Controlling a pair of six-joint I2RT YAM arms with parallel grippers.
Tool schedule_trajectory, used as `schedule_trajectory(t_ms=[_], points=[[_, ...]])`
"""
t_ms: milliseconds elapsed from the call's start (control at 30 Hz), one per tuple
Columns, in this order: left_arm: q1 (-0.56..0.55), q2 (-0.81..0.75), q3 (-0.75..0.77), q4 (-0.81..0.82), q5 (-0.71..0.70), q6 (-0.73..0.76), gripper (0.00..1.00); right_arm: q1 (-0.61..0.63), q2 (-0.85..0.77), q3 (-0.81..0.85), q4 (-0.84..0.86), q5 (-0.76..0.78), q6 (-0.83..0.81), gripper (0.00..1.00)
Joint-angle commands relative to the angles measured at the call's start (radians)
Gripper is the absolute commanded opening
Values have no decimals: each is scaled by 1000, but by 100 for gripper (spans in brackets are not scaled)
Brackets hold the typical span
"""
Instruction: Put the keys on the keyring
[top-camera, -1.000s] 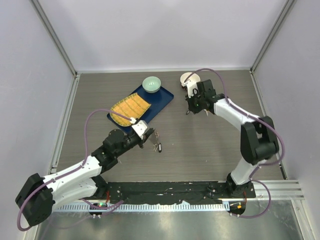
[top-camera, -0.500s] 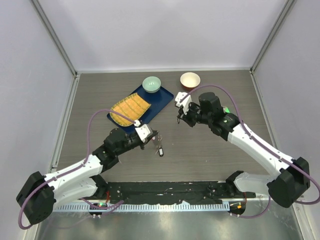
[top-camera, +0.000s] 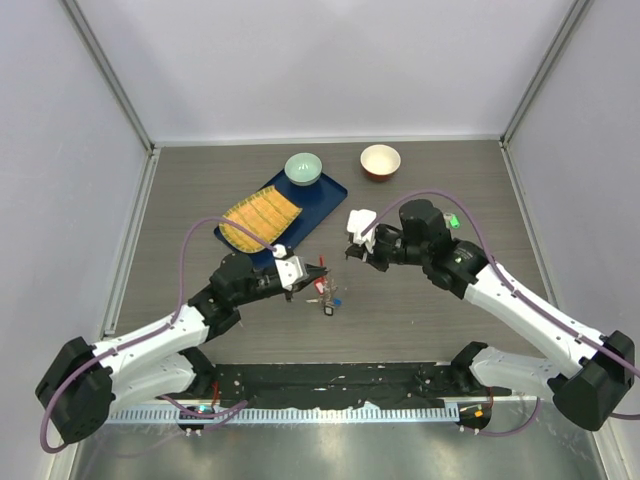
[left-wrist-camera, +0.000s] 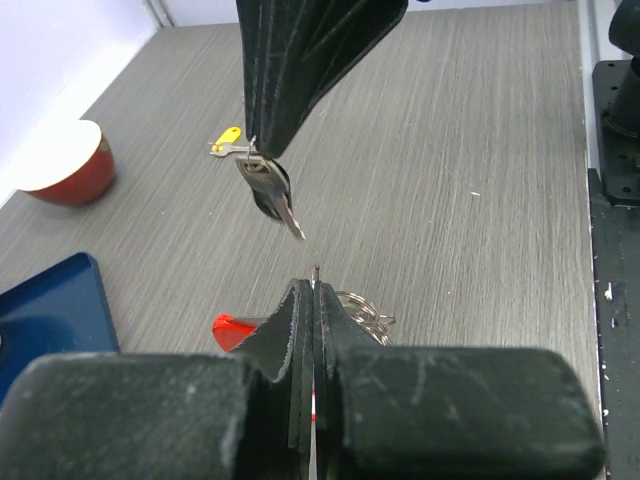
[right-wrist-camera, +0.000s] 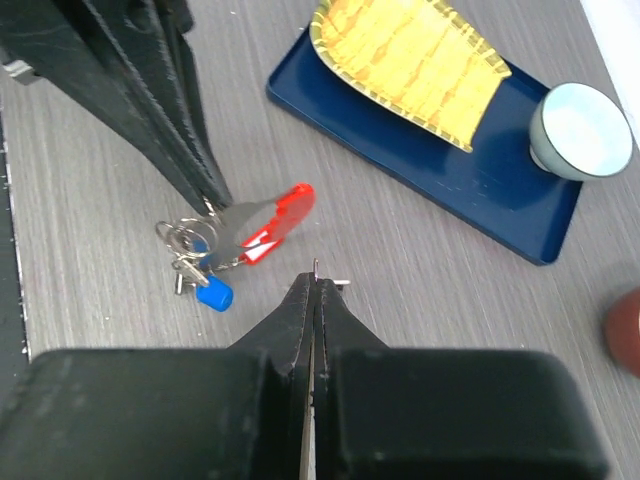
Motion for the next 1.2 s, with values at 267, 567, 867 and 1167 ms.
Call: schedule_trajectory(t_ms=[267,567,867,1167], points=[[4,18,78,54,78,25,0,51,17,10,-26,-91,-36,1],[3,13,80,48,82,28,0,63,22,20,-47,-126,-47,1],[4,21,84,46,95,24,0,75,35,25,-51,-137,-56,1],[4,32,90,40,111,22,0,83,39,27,-51,-139,-64,1]])
